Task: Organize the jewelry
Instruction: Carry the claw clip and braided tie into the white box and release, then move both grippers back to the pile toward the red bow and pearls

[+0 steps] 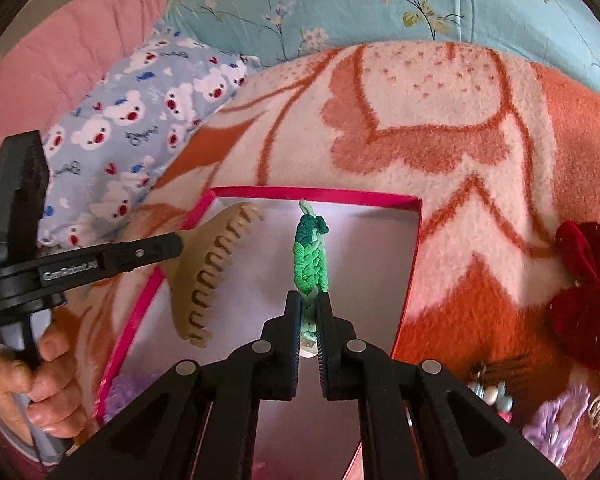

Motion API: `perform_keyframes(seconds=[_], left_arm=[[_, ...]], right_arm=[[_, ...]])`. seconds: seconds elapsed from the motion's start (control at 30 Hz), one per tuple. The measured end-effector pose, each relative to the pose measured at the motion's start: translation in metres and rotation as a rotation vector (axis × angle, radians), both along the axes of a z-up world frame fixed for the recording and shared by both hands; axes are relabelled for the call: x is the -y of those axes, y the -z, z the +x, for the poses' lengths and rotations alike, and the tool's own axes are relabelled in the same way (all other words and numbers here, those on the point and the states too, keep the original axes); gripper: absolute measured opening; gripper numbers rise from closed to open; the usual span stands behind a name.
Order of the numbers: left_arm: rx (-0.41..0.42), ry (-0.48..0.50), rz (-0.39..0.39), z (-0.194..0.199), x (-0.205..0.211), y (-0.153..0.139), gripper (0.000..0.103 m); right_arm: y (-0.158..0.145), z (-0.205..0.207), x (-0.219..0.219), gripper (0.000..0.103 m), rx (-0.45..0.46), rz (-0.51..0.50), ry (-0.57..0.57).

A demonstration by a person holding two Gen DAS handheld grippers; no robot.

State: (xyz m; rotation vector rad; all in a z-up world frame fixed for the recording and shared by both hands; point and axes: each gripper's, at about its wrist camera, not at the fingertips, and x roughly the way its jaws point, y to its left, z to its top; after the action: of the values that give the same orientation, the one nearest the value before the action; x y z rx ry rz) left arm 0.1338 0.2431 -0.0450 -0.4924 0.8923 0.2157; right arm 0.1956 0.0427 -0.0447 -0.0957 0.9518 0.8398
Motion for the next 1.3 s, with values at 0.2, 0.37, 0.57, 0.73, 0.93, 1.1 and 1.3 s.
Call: perform_keyframes(seconds=[0.2, 0.37, 0.57, 0.73, 0.93, 1.1, 1.3], left_arm=[[-0.009, -0.011, 0.0, 0.009, -0.007, 0.008, 0.003], [-0.005, -0.006, 0.01, 0.009, -0.008, 0.009, 0.003], [-0.018, -0.002, 0.032, 0.01, -0.006, 0.008, 0.003], [-0.034, -0.002, 0.053, 0.012, -0.004, 0.007, 0.005], [-0.024, -0.006, 0.054, 0.005, -0.001, 0.0, 0.037], [-0.027, -0.004, 0.059, -0.001, 0.003, -0.005, 0.044], [0.006, 0.014, 0.059, -0.016, 0.017, -0.021, 0.044]], right_arm=[[0.01, 0.009, -0.018, 0.007, 0.019, -0.067, -0.019], [0.014, 0.011, -0.018, 0.013, -0.005, -0.048, -0.029], [0.016, 0.014, -0.016, 0.027, -0.04, -0.035, -0.026], [0.01, 0.011, -0.008, 0.034, -0.04, -0.005, -0.014], [-0.011, 0.002, 0.015, 0.034, -0.027, 0.049, 0.003], [-0.023, -0.004, 0.047, 0.038, -0.026, 0.08, 0.039], [-0.026, -0.012, 0.095, 0.038, -0.028, 0.089, 0.112]])
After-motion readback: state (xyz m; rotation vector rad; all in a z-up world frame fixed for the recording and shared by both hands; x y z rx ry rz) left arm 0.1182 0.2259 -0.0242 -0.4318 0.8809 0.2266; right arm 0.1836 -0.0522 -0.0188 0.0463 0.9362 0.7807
